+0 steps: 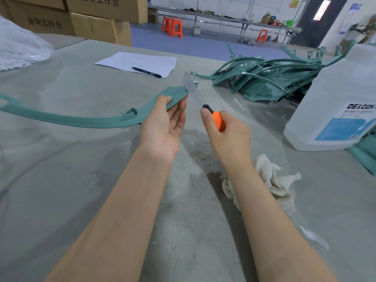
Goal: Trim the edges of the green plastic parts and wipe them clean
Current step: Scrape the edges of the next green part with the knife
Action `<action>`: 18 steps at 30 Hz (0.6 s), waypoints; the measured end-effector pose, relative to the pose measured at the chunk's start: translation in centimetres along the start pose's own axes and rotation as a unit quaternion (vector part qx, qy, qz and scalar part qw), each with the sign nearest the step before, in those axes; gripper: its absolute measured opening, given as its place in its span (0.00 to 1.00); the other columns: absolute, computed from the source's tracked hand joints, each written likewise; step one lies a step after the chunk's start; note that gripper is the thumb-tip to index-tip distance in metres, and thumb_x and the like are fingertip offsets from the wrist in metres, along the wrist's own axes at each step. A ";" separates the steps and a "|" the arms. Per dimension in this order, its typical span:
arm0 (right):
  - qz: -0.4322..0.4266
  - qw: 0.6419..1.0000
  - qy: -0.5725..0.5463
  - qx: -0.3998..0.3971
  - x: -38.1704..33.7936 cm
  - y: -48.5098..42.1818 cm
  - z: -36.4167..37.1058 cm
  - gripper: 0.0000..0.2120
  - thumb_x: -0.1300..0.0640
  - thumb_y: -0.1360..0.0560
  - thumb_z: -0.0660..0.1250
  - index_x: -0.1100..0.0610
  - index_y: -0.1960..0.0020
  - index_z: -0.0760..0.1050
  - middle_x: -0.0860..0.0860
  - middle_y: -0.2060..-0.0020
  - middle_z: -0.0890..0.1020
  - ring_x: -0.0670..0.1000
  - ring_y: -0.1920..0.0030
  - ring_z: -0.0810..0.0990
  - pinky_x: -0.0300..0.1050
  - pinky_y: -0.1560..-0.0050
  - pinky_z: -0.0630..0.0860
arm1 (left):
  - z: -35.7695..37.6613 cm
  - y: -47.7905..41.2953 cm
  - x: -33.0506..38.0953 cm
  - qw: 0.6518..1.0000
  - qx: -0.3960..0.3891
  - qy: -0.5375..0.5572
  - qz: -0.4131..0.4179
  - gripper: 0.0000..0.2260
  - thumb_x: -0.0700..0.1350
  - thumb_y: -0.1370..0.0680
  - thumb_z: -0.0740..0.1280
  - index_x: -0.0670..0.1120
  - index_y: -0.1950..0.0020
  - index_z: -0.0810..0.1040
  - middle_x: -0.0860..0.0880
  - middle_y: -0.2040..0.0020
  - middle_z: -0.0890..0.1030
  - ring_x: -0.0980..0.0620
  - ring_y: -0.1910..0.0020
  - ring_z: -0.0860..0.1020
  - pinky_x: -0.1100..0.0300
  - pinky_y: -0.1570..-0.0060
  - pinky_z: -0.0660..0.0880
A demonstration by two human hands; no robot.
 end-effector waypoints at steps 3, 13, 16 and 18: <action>0.009 1.000 0.002 0.000 0.1 0.0 0.0 0.23 0.36 0.23 0.60 0.48 0.69 0.59 0.46 0.76 0.64 0.51 0.71 0.65 0.45 0.65 0.61 | -0.1 -0.1 0.0 1.000 0.003 -0.002 0.001 0.06 0.40 0.21 0.62 0.43 0.55 0.78 0.47 0.56 0.85 0.59 0.66 0.80 0.67 0.61 0.77; 0.000 0.999 -0.013 -0.034 -0.4 0.3 0.2 0.24 0.36 0.23 0.60 0.50 0.69 0.61 0.46 0.75 0.66 0.54 0.68 0.68 0.51 0.64 0.68 | -0.2 -0.3 -0.2 0.999 0.026 0.021 -0.004 0.04 0.40 0.21 0.62 0.42 0.51 0.76 0.48 0.60 0.82 0.57 0.64 0.80 0.67 0.65 0.78; -0.003 0.999 -0.017 -0.028 -0.4 0.3 0.2 0.24 0.36 0.23 0.60 0.50 0.69 0.61 0.46 0.76 0.66 0.53 0.70 0.67 0.49 0.66 0.66 | -0.1 -0.2 -0.1 0.999 0.026 0.023 -0.006 0.04 0.40 0.21 0.62 0.43 0.54 0.76 0.48 0.62 0.82 0.57 0.66 0.81 0.67 0.65 0.78; -0.003 1.000 -0.016 -0.020 -0.4 0.3 0.1 0.24 0.37 0.23 0.61 0.50 0.70 0.60 0.46 0.76 0.65 0.52 0.70 0.66 0.48 0.66 0.63 | -0.1 -0.2 0.0 1.000 0.021 0.020 -0.004 0.05 0.40 0.21 0.62 0.43 0.54 0.77 0.49 0.64 0.83 0.57 0.67 0.81 0.67 0.66 0.77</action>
Point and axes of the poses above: each hand's wrist, its own y-axis away from the middle knuckle, its own z-axis out of the palm, x = y × z, the point moved 2 cm from there along -y, towards the middle knuckle
